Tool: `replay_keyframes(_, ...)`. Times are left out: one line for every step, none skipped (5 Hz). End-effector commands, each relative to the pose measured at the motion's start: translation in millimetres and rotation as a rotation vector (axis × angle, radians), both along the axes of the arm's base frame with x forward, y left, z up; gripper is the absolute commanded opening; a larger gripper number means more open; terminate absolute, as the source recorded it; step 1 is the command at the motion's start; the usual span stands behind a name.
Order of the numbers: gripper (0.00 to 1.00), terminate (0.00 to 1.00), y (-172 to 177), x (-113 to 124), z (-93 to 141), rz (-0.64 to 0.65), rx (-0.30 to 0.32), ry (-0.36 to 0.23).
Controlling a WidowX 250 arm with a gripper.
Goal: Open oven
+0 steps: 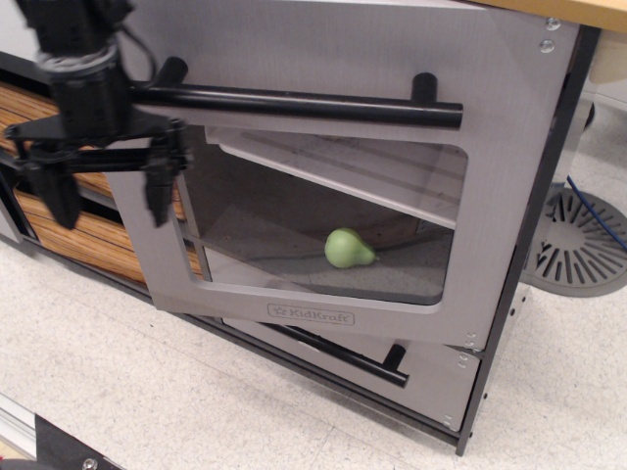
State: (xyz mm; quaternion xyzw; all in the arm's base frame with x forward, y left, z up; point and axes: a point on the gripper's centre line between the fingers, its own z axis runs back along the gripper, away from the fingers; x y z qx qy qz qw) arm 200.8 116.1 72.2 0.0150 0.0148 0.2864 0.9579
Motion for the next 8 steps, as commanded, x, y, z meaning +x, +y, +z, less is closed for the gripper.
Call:
replay_keyframes(1.0, 0.0, 75.1, -7.8, 5.0, -0.062, 0.034, -0.125)
replay_keyframes(1.0, 0.0, 103.2, -6.0, 9.6, -0.027, 0.079, -0.154)
replay_keyframes(1.0, 0.0, 119.1, 4.3, 13.9, 0.05, 0.101, -0.166)
replay_keyframes(1.0, 0.0, 133.4, 17.7, 28.1, 0.181, 0.133, -0.196)
replay_keyframes(1.0, 0.0, 143.9, 29.4, 42.7, 0.302, 0.136, -0.209)
replay_keyframes(1.0, 0.0, 136.4, 43.7, 53.0, 0.391, 0.164, -0.205)
replay_keyframes(1.0, 0.0, 137.9, 48.7, 61.0, 0.438, 0.175, -0.207)
replay_keyframes(1.0, 0.0, 130.5, 65.2, 66.9, 0.497, 0.17, -0.178)
